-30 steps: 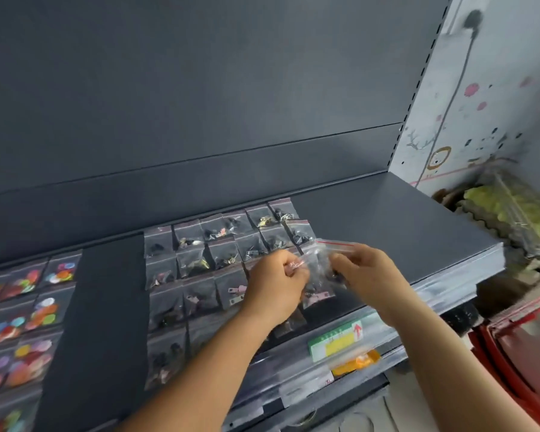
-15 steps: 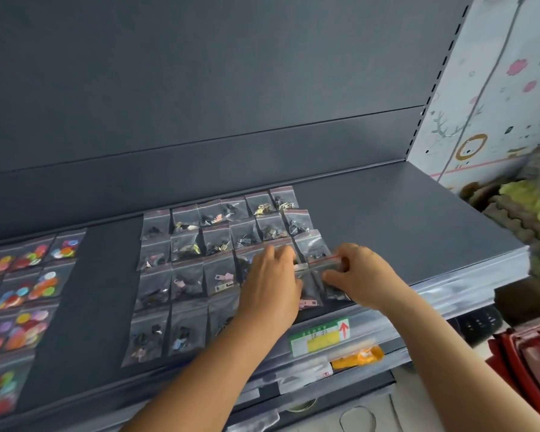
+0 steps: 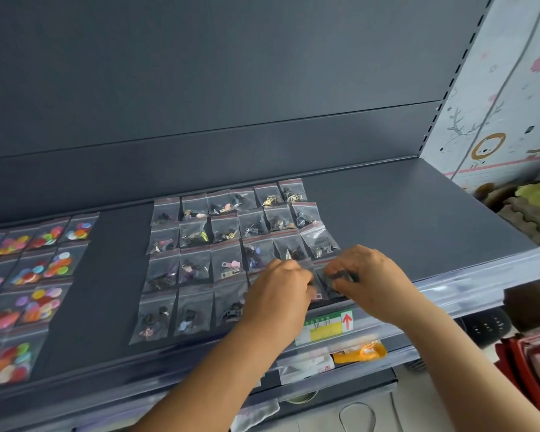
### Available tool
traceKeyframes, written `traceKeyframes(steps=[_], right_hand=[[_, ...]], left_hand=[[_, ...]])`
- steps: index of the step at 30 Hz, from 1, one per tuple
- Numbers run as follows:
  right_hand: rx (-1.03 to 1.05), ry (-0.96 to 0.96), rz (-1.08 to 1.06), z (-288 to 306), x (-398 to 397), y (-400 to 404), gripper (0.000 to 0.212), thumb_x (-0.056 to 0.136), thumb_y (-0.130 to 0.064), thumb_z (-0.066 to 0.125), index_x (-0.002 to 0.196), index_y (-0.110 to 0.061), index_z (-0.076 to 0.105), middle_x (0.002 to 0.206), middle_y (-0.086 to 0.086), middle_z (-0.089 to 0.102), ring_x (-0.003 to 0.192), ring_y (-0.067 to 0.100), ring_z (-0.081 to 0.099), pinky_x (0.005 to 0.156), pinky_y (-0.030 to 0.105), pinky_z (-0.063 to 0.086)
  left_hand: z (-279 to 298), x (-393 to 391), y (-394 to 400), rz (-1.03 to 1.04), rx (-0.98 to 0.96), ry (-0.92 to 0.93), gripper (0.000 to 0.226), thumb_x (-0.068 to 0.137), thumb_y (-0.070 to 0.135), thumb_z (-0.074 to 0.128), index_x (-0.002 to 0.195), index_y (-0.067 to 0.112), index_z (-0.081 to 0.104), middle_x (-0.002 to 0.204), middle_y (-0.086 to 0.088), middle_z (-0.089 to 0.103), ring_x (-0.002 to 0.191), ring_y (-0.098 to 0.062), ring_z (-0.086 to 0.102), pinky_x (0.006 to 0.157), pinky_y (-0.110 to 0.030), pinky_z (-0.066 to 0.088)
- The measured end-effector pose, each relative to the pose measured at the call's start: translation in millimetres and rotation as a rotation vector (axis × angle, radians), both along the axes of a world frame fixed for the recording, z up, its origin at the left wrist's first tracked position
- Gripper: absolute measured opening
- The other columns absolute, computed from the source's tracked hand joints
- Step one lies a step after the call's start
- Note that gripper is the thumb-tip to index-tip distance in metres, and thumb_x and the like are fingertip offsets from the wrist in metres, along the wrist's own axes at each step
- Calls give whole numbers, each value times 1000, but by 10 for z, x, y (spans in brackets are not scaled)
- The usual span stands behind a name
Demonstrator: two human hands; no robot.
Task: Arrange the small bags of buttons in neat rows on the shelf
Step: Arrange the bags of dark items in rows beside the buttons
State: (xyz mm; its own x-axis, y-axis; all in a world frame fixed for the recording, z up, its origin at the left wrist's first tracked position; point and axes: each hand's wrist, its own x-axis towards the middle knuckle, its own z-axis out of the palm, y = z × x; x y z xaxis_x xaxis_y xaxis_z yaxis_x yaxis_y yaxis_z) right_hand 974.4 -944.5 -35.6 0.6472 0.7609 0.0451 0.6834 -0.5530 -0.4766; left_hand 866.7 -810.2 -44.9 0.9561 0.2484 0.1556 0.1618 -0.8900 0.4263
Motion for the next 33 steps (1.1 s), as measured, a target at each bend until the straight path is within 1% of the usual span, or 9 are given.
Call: traceKeyframes(steps=[3,7,10,15,23,25,27,30,33], right_hand=[[38,3,-32,24,-1,-8,20,85,-20,63,102,-27,70,99,-12,53,88,8,50,85,27,47],[117,-76,-72,39,106,93,29,91,-18,57,117,-25,64,123,-2,57,109,21,52,91,34,46],[78,-89,-26,15,183,243,30,93,-12,51,119,-20,64,130,0,56,117,25,50,96,40,45],[40,-106,33,-102,254,400,17,87,-3,51,85,-6,68,89,8,66,89,29,59,80,37,48],[52,-139,-18,-169,283,457,16,85,-5,55,81,-4,70,86,10,67,84,29,58,80,35,46],[42,-129,-33,-157,283,461,17,87,-8,54,86,-7,71,93,10,67,90,29,57,83,37,46],[59,-103,-88,-130,284,470,21,90,-13,53,103,-12,70,111,9,64,104,31,53,87,40,47],[19,-110,-103,-91,353,542,37,95,-25,47,131,-19,53,135,5,51,122,30,42,96,41,40],[-73,-101,-37,-77,443,659,41,96,-30,42,136,-22,46,142,2,44,128,29,38,104,40,36]], left_hand=[[17,-7,-14,12,-8,-22,25,94,26,54,113,17,66,112,3,60,106,-14,47,87,-26,40],[71,65,27,48,20,-72,36,94,25,54,128,13,55,128,3,54,120,-16,45,101,-27,35],[102,171,87,57,71,-5,35,97,22,48,130,11,52,136,0,49,126,-19,41,106,-30,31],[76,259,127,50,109,104,27,97,15,47,121,9,58,123,-2,55,114,-24,51,96,-36,42],[16,278,137,62,118,99,31,94,8,52,124,10,57,125,-2,54,115,-24,50,97,-37,43],[16,281,146,57,109,87,27,94,9,51,119,10,59,119,-1,56,111,-23,52,94,-37,45],[22,278,150,47,97,77,26,97,15,47,119,10,60,118,-1,57,109,-23,52,95,-37,45],[39,271,150,44,85,85,30,99,21,44,122,9,59,123,-2,56,112,-24,52,98,-38,42],[56,269,154,53,80,96,29,99,23,44,121,11,58,120,-2,57,108,-24,52,95,-39,44]])
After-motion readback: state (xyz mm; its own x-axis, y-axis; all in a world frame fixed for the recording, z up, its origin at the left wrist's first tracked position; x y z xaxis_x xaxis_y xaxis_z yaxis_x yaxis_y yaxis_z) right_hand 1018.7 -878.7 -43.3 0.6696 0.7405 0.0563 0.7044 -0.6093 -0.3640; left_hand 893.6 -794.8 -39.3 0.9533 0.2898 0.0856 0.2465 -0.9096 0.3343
